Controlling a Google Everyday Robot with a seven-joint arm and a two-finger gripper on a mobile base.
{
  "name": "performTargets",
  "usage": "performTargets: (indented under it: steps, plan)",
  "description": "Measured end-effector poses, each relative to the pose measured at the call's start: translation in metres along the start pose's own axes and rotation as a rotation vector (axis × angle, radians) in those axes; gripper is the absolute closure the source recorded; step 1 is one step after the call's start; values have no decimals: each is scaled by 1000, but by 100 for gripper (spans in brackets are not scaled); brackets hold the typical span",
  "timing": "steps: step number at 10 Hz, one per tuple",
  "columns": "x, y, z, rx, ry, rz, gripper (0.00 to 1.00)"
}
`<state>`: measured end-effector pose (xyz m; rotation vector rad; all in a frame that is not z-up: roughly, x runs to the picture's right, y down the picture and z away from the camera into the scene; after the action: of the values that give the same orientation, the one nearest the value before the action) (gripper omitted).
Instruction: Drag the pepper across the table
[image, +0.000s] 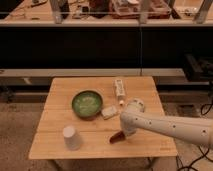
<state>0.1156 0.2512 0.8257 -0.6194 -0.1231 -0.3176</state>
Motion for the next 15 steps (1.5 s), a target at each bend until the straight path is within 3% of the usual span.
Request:
performTargets:
  steps: [2,9,10,13,15]
  plan:
    - [-9,-5,0,-3,-6,-26,49]
    - [-44,-32,2,-5,-29,-139,49]
    - [-50,-35,3,-6,-34,-157,51]
    - [-65,-45,4,-7,-47,-203,75]
    - [-75,-45,4,-15,-54,-229,76]
